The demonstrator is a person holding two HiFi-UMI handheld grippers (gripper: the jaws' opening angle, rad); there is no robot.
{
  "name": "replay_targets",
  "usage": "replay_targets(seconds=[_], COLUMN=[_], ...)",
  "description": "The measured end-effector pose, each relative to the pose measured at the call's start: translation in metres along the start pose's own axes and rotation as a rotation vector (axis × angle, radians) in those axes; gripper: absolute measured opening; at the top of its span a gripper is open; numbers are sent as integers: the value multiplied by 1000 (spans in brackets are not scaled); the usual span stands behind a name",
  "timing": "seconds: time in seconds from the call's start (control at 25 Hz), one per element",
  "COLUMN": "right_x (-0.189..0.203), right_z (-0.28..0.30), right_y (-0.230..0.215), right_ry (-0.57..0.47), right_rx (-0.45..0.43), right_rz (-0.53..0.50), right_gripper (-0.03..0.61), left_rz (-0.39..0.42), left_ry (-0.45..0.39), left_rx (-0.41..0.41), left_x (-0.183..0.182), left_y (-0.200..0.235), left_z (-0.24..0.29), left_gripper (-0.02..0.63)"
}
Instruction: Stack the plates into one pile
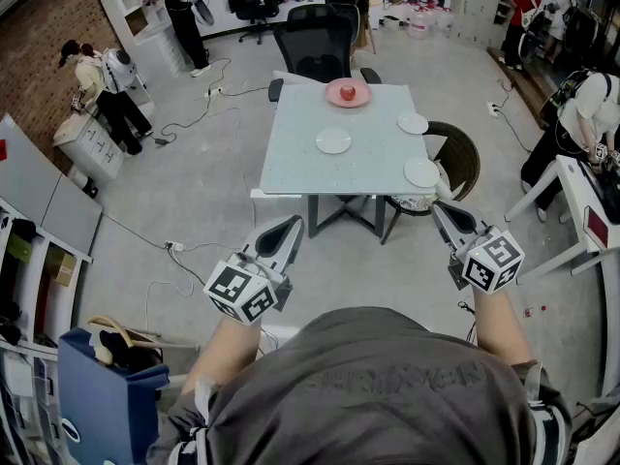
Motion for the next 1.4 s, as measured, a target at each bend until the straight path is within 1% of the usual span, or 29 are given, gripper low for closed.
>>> replay_targets(seconds=[0.56,0.72,0.8,0.84,0.88,0.92,1.2,1.4], right_x=[2,-1,-2,-2,-2,-1,1,2], right_z=[6,6,7,8,8,9,-8,-21], right_y=[-3,-11,-14,-15,-17,-19,-57,-84], right_ry=[6,-27,-34,-31,-24,-19,-22,-29], right_rx=[-2,-1,-15,-30,-44,-51,-63,-75], right_rz=[-11,-12,-4,2,6,6,-17,-34], right_gripper=[-9,-8,-5,77,202,227,233,233], left_rz=[-5,-5,-4,-3,-3,-3,9,4], left_ry=[10,18,21,21,22,22,11,5], left_rx=[7,7,7,7,7,7,-6,-18], left_x=[4,3,2,1,1,0,-5,-4], left_y=[3,4,3,3,2,1,-25,-45], left_z=[7,16,21,23,26,29,67,89], left_gripper=[6,6,6,6,6,6,6,6])
Point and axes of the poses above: the fingertips, and each gripper's own axes: z forward along the fingers, y to its left, x out of its underside, the point moved 7 cm from there along -z, backward along the fingers, and after that the axes turned 10 degrees about y, right-handed, at the moved point
